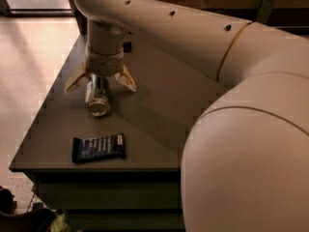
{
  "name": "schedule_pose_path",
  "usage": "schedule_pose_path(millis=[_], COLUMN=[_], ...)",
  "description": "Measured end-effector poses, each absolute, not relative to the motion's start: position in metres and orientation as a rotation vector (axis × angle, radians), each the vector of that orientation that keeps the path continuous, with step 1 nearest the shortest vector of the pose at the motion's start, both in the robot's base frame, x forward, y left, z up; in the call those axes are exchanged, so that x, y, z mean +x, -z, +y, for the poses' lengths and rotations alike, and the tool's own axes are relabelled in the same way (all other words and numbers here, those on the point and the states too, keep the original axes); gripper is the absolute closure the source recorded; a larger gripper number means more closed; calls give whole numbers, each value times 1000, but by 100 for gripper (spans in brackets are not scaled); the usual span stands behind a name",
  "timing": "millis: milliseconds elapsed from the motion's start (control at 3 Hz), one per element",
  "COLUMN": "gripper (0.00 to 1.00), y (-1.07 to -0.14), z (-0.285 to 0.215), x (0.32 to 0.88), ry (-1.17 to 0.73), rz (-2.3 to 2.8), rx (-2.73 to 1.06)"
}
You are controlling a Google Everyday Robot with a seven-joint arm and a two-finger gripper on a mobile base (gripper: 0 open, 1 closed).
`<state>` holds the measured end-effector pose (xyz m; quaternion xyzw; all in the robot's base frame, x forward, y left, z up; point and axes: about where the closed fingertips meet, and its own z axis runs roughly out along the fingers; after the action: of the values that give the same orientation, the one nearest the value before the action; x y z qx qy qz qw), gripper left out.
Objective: Place green can upright
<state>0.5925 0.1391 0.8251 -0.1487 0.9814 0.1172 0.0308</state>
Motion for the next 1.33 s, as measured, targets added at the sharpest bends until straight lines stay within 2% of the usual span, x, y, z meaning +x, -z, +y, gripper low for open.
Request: schedule_pose_path(millis=[333,1000,1333], gripper=[34,81,100], y=[-824,-825,-823], z=[139,140,140], x=[592,592,592], ry=[-358,-358,-357], rz=[3026,3027,3028], rx=[-462,-463,-464])
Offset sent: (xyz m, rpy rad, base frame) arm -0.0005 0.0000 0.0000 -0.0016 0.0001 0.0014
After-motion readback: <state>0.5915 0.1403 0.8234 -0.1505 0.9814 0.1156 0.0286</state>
